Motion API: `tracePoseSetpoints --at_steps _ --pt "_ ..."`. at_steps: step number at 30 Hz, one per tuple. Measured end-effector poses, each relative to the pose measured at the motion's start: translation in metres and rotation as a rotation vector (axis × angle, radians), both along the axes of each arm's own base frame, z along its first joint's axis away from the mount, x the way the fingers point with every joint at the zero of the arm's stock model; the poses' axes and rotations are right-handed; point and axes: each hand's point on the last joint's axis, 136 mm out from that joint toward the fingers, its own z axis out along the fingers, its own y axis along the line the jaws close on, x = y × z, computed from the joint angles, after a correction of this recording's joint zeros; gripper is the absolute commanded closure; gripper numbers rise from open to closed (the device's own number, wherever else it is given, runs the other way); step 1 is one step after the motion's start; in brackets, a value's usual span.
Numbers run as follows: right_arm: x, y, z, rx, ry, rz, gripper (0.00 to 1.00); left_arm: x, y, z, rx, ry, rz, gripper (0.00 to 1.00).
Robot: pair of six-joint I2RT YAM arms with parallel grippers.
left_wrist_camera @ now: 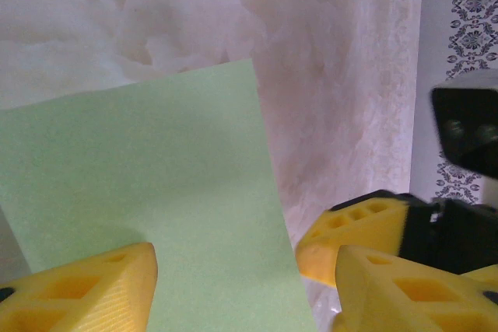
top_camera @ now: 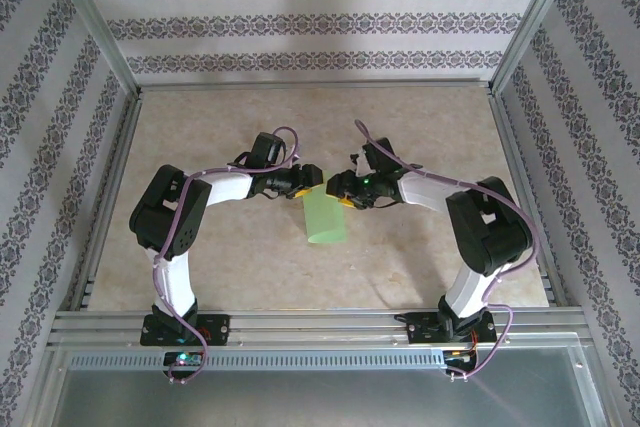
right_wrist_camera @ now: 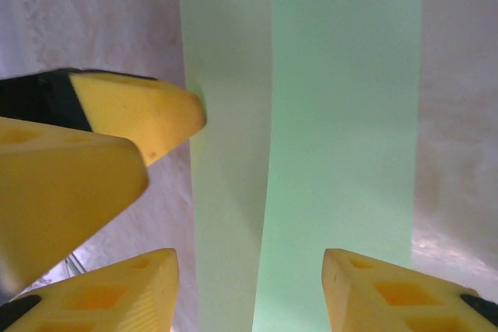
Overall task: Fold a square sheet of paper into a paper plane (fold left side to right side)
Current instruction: First fold in half a square sheet of paper at the center of the table.
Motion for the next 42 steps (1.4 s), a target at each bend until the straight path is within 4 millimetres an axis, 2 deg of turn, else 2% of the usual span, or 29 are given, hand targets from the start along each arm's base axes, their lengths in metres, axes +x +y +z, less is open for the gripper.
tracePoseSetpoints --at_steps 5,11,12,16,23,26,33,38,42 --pt "-0.003 0.007 -0.014 0.013 0.047 0.001 0.67 0.0 0.0 0.0 0.0 0.0 0.0 0.38" --pt "-0.001 0.008 -0.013 0.021 0.042 -0.003 0.98 0.0 0.0 0.0 0.001 0.0 0.0 0.38" --pt "-0.001 0.008 -0.013 0.022 0.044 -0.005 1.0 0.0 0.001 0.0 0.004 0.001 0.002 0.37" --pt "-0.001 0.007 -0.014 0.017 0.044 -0.006 1.0 -0.001 0.006 0.006 0.031 -0.008 0.017 0.34" --pt "-0.001 0.002 -0.02 -0.026 0.04 -0.021 1.0 -0.003 0.022 0.064 0.076 -0.133 0.068 0.32" --pt "-0.001 0.0 -0.022 -0.046 0.037 -0.026 1.0 -0.005 0.029 0.07 0.098 -0.149 0.093 0.32" --pt "-0.004 0.002 -0.024 -0.068 0.023 -0.009 1.0 -0.019 0.04 0.03 0.181 -0.03 0.124 0.32" --pt "-0.003 0.005 -0.023 -0.071 0.016 0.0 1.0 -0.03 0.034 0.003 0.239 0.049 0.116 0.33" --pt "-0.001 0.006 -0.022 -0.069 0.007 0.004 1.0 -0.03 0.027 -0.011 0.283 0.1 0.111 0.36"
